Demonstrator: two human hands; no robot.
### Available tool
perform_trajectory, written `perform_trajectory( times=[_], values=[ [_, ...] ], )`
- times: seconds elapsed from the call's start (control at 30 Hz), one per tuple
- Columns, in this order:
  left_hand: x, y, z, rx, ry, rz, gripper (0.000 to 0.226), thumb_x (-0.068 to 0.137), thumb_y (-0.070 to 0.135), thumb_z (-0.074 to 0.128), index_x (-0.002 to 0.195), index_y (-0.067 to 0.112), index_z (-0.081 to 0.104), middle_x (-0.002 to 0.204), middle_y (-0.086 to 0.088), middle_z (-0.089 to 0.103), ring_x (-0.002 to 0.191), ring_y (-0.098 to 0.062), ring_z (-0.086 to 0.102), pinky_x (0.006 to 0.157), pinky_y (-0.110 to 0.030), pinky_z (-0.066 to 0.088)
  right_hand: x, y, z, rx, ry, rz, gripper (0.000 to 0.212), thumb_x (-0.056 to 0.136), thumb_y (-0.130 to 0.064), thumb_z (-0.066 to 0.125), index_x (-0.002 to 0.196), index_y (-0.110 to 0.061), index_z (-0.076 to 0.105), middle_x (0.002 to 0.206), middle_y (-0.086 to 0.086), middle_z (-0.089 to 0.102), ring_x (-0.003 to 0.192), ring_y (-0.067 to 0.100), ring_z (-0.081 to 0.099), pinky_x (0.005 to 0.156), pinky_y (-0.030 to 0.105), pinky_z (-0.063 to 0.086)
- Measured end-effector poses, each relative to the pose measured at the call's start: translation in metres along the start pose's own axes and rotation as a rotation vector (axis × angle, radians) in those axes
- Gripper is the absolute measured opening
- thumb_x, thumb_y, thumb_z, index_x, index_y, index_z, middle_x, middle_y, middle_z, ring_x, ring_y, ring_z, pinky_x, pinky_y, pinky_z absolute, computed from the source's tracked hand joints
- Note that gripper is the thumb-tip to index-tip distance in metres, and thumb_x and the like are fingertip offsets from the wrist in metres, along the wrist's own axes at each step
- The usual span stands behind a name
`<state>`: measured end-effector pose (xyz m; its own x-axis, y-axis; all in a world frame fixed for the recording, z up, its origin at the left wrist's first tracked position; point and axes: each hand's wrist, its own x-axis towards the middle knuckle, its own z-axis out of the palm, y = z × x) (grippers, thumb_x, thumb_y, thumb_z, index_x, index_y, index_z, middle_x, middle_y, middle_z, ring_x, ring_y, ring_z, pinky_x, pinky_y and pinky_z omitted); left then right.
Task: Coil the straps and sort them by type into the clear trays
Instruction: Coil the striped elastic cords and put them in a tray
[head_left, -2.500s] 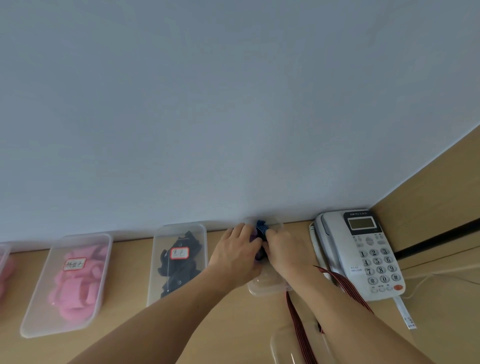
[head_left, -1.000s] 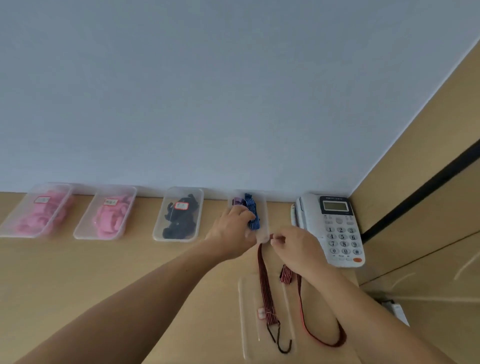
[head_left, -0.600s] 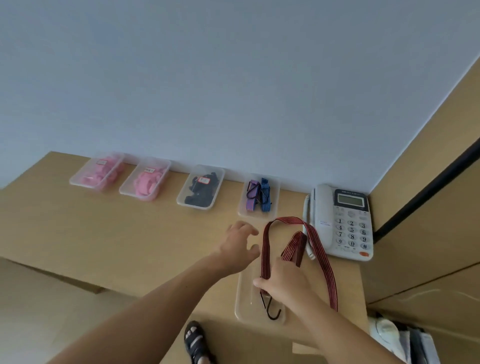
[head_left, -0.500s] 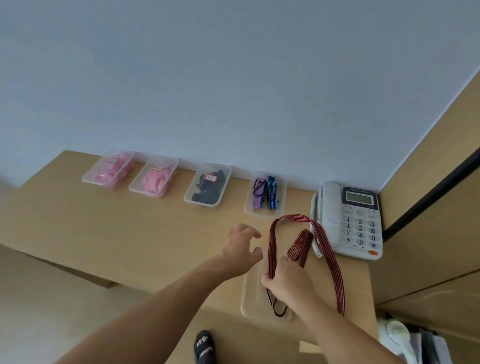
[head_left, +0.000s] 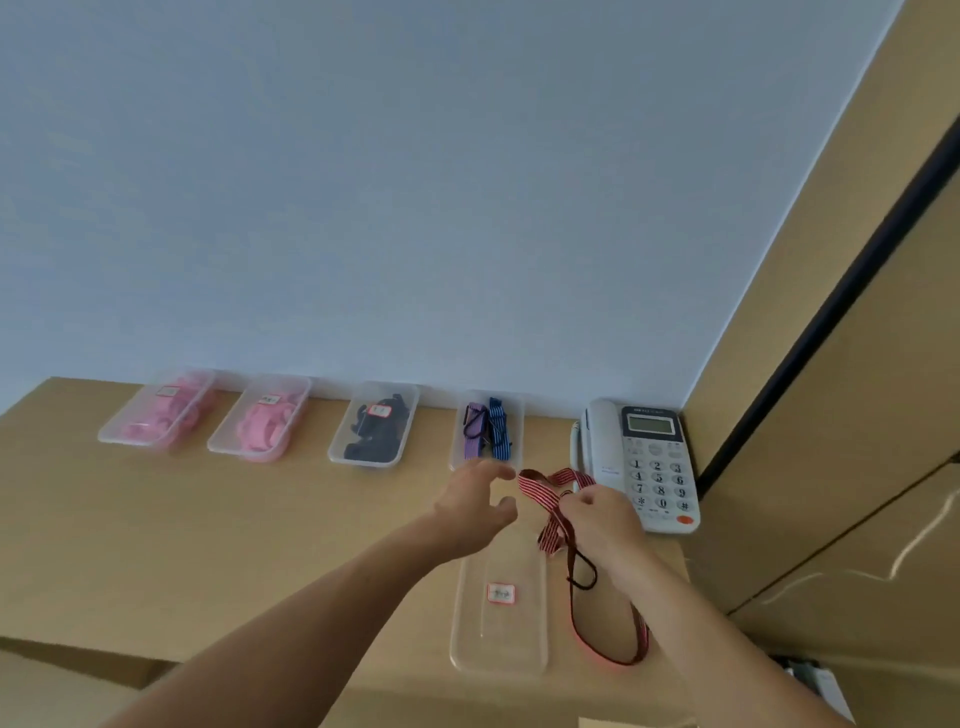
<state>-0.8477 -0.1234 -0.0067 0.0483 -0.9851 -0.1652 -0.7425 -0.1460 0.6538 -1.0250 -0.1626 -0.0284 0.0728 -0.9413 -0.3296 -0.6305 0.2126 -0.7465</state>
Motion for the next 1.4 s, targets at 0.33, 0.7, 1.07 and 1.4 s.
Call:
perform_trajectory(
  times=[0.33,0.7,1.07,1.4],
  values=[
    [0.016,0.096,-0.063,-0.098,0.072,0.386,0.044,0.096,0.027,0.059,0.139,0.029,0.051,0.136,0.011,0.058,0.119,-0.009,0.057,0.095,-0.02,0.043,-0.043,-0.09,-0.099,0.765,0.039,-0.264,0.019,0.09,-0.004,0.061,0.107,-0.012,0.066,0.076,0.004,0.072,0.057,0.013,0.062,0.048,0.024,0.04],
    [0.007,0.148,-0.109,-0.695,0.169,0.38,0.011,0.096,0.011,0.057,0.102,0.01,0.066,0.078,-0.011,0.076,0.075,-0.035,0.073,0.075,-0.048,0.061,-0.079,-0.124,-0.124,0.713,0.076,-0.549,0.03,0.085,-0.005,0.072,0.111,-0.019,0.066,0.08,0.005,0.072,0.065,0.016,0.055,0.063,0.028,0.045],
    [-0.015,0.154,-0.112,-0.8,-0.184,0.447,0.034,0.087,0.017,0.054,0.119,0.005,0.06,0.094,-0.013,0.072,0.081,-0.029,0.07,0.076,-0.038,0.059,-0.076,-0.137,-0.136,0.624,0.357,-0.644,0.014,0.083,-0.012,0.076,0.081,-0.026,0.076,0.064,-0.008,0.07,0.052,0.002,0.058,0.052,0.014,0.043],
    [-0.01,0.167,-0.109,-0.856,-0.077,0.451,0.026,0.104,0.019,0.05,0.101,-0.004,0.063,0.085,-0.017,0.074,0.078,-0.033,0.073,0.066,-0.033,0.058,-0.079,-0.126,-0.133,0.66,0.225,-0.53,0.019,0.091,-0.031,0.066,0.108,-0.022,0.066,0.091,-0.002,0.074,0.081,0.009,0.07,0.072,0.023,0.054]
  ],
)
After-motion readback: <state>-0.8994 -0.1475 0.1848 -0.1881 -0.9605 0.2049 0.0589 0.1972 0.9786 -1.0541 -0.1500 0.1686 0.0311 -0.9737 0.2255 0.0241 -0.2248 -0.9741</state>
